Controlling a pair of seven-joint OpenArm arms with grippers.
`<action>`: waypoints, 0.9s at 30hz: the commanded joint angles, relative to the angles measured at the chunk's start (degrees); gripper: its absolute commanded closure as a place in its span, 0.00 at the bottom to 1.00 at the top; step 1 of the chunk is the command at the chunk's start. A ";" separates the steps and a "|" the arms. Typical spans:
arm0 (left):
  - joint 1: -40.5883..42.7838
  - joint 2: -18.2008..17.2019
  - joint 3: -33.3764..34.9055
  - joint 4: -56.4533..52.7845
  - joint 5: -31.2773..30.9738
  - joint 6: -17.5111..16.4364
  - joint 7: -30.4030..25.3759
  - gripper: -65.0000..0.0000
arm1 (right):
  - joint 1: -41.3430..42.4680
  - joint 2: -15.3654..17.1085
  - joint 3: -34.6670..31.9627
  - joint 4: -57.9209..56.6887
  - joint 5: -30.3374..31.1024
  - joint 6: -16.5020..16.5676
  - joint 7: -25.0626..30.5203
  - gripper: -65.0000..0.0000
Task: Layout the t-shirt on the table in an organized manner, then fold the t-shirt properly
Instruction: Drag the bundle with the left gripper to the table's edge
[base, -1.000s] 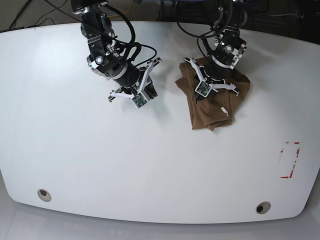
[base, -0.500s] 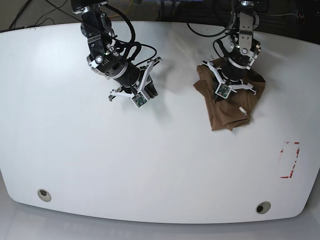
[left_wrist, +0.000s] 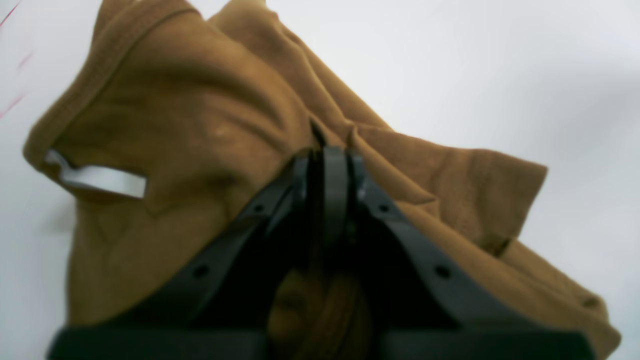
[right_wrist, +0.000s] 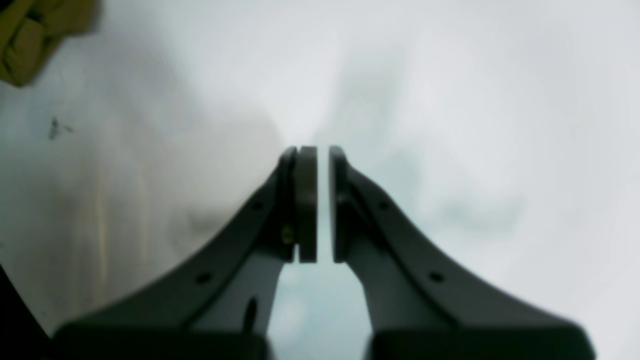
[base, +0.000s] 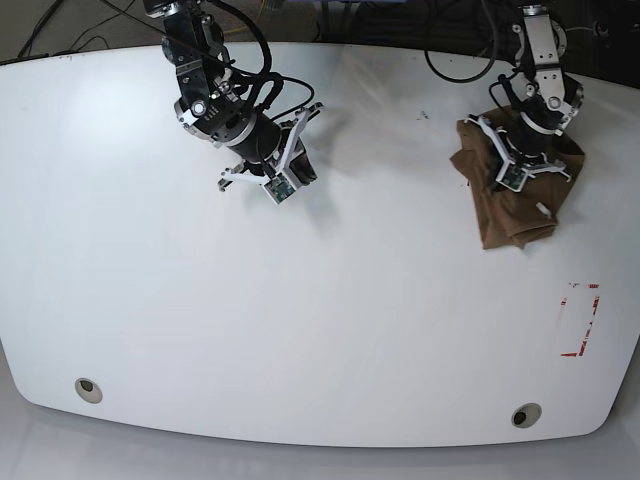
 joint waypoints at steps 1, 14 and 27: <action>0.19 -2.49 -0.98 0.46 1.43 0.19 1.78 0.97 | -0.05 0.04 0.16 1.99 0.78 0.23 1.42 0.95; 0.19 -2.23 -2.91 7.49 -2.52 0.10 1.78 0.97 | -0.14 -0.14 0.16 2.51 0.78 0.05 1.42 0.95; 0.28 6.21 2.54 10.48 -2.08 0.36 6.88 0.97 | 0.03 -0.22 0.16 2.43 0.78 0.05 1.42 0.95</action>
